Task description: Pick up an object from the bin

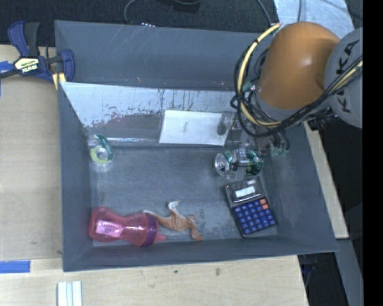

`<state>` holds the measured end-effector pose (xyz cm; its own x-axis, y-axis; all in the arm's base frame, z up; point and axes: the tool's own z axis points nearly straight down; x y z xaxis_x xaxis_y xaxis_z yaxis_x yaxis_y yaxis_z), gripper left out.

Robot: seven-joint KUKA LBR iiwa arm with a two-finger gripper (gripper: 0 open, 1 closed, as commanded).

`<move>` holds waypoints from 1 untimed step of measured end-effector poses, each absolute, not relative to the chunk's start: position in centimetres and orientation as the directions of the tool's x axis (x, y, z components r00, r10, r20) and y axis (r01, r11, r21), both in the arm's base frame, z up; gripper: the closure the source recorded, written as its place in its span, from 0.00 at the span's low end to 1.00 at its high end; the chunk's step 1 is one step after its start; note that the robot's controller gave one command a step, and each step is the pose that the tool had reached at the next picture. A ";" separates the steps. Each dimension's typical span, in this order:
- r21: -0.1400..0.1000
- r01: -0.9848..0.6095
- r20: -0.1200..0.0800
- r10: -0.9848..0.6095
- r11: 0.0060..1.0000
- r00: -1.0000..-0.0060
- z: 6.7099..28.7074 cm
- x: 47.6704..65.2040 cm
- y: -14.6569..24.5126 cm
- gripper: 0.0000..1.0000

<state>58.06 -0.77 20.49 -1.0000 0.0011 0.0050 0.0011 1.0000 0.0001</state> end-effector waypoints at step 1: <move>0.000 0.001 -0.004 0.001 1.000 -1.000 21.0 58.2 -0.8 0.00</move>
Offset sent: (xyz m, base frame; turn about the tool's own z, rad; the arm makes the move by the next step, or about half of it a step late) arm 0.0419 -0.0529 -0.1349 -0.2639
